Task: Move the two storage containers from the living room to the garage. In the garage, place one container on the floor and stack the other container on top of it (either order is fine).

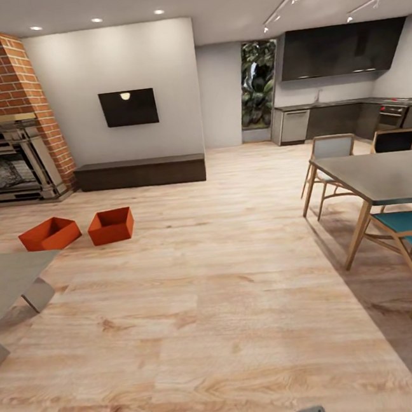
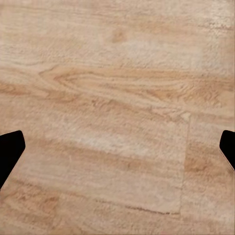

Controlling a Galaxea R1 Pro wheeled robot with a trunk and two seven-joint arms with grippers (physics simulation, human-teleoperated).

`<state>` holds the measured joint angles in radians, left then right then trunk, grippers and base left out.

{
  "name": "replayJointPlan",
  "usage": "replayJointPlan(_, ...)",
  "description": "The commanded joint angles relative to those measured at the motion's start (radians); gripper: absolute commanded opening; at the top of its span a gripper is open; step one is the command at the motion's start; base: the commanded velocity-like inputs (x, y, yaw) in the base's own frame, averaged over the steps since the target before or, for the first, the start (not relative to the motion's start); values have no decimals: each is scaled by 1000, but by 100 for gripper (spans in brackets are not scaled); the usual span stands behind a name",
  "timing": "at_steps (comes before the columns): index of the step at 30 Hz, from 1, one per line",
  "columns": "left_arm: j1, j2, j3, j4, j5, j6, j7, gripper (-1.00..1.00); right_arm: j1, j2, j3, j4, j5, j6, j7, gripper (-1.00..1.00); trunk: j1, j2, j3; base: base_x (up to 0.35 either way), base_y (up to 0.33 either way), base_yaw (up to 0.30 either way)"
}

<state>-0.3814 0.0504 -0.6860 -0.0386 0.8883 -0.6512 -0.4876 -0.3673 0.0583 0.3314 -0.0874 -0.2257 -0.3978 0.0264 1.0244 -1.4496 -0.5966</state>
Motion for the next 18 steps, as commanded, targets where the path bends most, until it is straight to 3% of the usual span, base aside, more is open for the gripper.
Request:
replayJointPlan(1, -1, 0, -6, 1, 11, -1, -6, 100, -1, 0, 6, 1, -11, -4, 3, 100, 1, 0, -1, 342, -14, 0)
replayJointPlan(18, -1, 0, -4, 1, 11, -1, -6, 100, -1, 0, 6, 1, -11, -4, 3, 100, 1, 0, -1, 339, -67, 0)
